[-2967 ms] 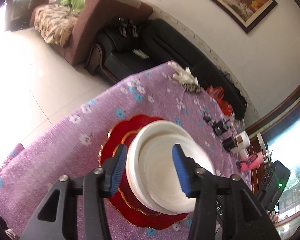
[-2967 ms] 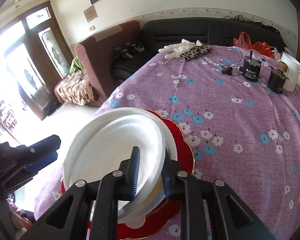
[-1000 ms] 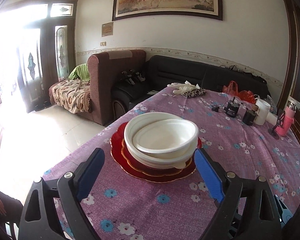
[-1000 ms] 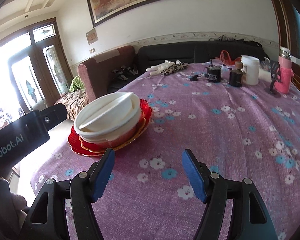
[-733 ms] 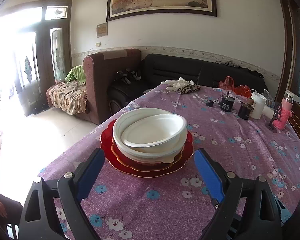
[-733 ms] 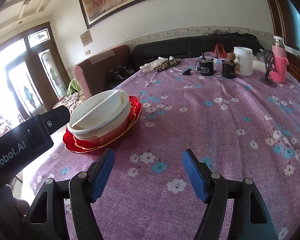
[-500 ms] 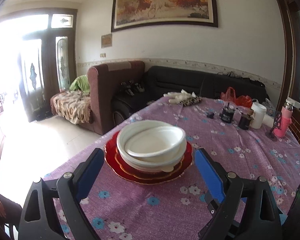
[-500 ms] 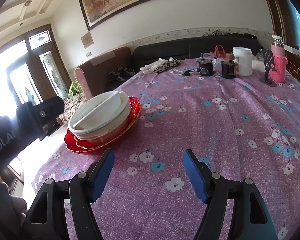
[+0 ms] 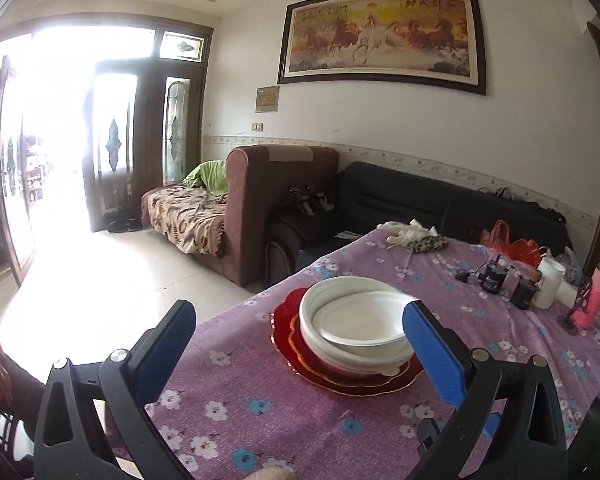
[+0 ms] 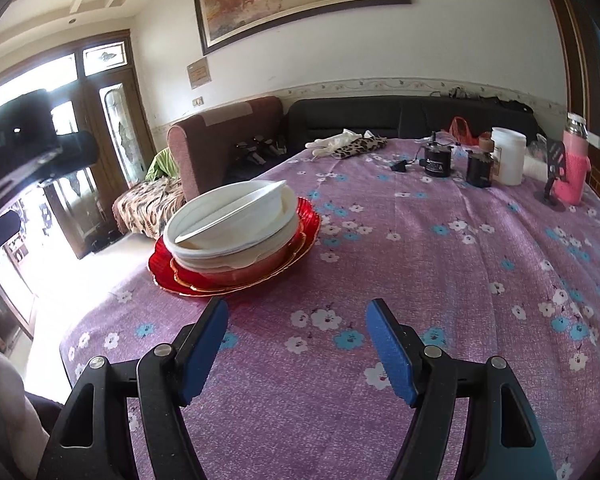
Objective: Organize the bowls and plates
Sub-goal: 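Withdraw both grippers back from the stacked dishes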
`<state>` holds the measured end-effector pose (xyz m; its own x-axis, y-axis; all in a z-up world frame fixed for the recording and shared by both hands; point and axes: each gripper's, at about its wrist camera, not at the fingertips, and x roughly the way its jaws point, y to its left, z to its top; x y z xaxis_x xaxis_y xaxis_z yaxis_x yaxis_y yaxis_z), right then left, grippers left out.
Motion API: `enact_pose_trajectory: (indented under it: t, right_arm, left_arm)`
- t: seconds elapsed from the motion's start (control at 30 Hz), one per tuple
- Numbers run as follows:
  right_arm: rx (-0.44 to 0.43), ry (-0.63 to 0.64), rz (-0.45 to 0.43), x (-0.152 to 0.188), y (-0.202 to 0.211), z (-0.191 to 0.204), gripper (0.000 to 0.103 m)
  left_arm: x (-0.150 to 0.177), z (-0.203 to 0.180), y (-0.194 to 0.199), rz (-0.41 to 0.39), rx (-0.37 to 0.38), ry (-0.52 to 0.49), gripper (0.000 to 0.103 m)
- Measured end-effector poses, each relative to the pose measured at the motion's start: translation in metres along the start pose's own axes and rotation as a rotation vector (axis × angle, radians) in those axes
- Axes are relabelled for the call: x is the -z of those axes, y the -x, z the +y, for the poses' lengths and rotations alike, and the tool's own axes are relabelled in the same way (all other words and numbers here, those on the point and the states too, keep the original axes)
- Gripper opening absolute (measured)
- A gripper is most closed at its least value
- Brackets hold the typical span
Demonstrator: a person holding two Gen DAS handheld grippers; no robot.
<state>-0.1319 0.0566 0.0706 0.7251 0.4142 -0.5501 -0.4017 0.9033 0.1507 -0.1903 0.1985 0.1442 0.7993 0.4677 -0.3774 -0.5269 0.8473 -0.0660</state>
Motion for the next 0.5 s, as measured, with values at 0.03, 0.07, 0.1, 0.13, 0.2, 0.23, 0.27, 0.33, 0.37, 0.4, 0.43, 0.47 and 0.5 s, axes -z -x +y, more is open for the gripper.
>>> enact_pose_trajectory:
  t: [0.03,0.07,0.1,0.13,0.2,0.23,0.27,0.33,0.37,0.4,0.43,0.47,0.5]
  right_arm:
    - [0.001,0.007,0.002,0.001,0.0,0.002,0.076]
    - [0.001,0.012,0.005,0.001,-0.001,0.004,0.076]
    - [0.001,0.015,0.007,0.001,-0.002,0.005,0.076]
    - [0.002,0.015,0.011,0.002,-0.003,0.006,0.076]
    - [0.004,0.015,0.019,0.002,-0.004,0.008,0.076]
    - [0.004,0.017,0.019,0.002,-0.003,0.009,0.076]
    - [0.006,0.02,0.017,0.002,-0.002,0.011,0.076]
    - [0.006,0.032,0.016,0.004,-0.002,0.014,0.076]
    - [0.004,0.036,0.018,0.004,-0.002,0.016,0.076]
    - [0.001,0.038,0.022,0.005,-0.002,0.017,0.076]
    - [-0.001,0.04,0.026,0.005,-0.003,0.018,0.076]
    - [-0.004,0.04,0.031,0.005,-0.004,0.018,0.076]
    - [-0.007,0.035,0.036,0.005,-0.004,0.017,0.076]
  left_arm:
    - [0.0,-0.001,0.0,0.0,0.005,-0.019,0.103]
    - [0.001,-0.003,0.001,-0.001,0.011,-0.034,0.103]
    - [0.003,-0.004,0.002,-0.003,0.015,-0.052,0.103]
    - [0.004,-0.007,0.003,-0.005,0.017,-0.079,0.103]
    - [0.006,-0.01,0.004,-0.001,0.036,-0.104,0.103]
    - [0.008,-0.011,0.003,0.013,0.043,-0.11,0.103]
    - [0.009,-0.011,0.001,0.025,0.048,-0.113,0.103]
    - [0.014,-0.012,-0.006,0.064,0.062,-0.111,0.103]
    - [0.016,-0.013,-0.012,0.099,0.068,-0.113,0.103]
    - [0.018,-0.013,-0.016,0.119,0.07,-0.113,0.103]
    - [0.02,-0.013,-0.021,0.146,0.062,-0.115,0.103]
    - [0.021,-0.012,-0.024,0.159,0.054,-0.117,0.103]
    - [0.023,-0.012,-0.028,0.17,0.054,-0.116,0.103]
